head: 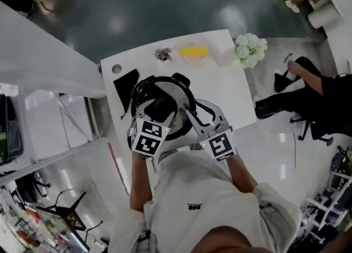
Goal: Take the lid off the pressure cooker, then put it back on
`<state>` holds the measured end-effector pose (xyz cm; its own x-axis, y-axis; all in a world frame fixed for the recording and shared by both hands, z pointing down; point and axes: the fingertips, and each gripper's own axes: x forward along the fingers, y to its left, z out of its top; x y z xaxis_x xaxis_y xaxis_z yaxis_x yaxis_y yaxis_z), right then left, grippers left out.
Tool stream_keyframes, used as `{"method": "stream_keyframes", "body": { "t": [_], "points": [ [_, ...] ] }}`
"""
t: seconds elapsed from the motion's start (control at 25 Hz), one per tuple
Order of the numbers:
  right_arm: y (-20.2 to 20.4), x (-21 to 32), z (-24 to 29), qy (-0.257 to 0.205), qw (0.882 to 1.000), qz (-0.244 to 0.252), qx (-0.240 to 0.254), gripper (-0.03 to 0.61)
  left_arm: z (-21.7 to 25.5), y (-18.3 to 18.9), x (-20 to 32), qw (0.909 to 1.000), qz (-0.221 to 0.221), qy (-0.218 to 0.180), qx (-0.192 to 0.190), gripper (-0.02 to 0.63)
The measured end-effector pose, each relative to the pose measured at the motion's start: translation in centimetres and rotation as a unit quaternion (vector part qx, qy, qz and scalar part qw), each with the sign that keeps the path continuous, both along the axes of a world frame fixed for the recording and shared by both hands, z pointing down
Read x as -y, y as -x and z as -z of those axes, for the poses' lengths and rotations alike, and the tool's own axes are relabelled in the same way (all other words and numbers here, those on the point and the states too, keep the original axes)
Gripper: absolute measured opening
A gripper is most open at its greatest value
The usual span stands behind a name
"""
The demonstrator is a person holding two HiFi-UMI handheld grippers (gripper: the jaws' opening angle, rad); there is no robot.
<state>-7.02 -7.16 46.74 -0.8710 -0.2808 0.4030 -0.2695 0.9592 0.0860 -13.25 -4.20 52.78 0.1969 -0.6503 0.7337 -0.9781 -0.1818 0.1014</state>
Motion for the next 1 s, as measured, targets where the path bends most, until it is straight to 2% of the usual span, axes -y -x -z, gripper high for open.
{"method": "stream_keyframes", "body": {
  "t": [0.28,0.44,0.56,0.72,1.0],
  "points": [
    [-0.3,-0.2,-0.1,0.001,1.000,0.022,0.006,0.118,0.2,0.2,0.0,0.9987,0.050,-0.009,0.004,0.291],
    [-0.5,-0.2,-0.2,0.002,1.000,0.026,0.010,0.118,0.3,0.3,0.1,0.9974,0.064,-0.028,0.017,0.297],
    [-0.6,-0.1,-0.1,0.003,1.000,0.024,0.015,0.118,0.5,0.5,0.1,0.9953,0.074,-0.055,0.028,0.304],
    [-0.7,-0.2,0.2,0.003,1.000,0.018,0.024,0.118,2.0,0.6,0.0,0.9903,0.089,-0.103,0.026,0.311],
    [0.1,-1.0,0.8,-0.009,0.999,0.009,0.032,0.118,5.4,1.4,-1.4,0.9751,0.109,-0.188,0.043,0.300]
  ]
}}
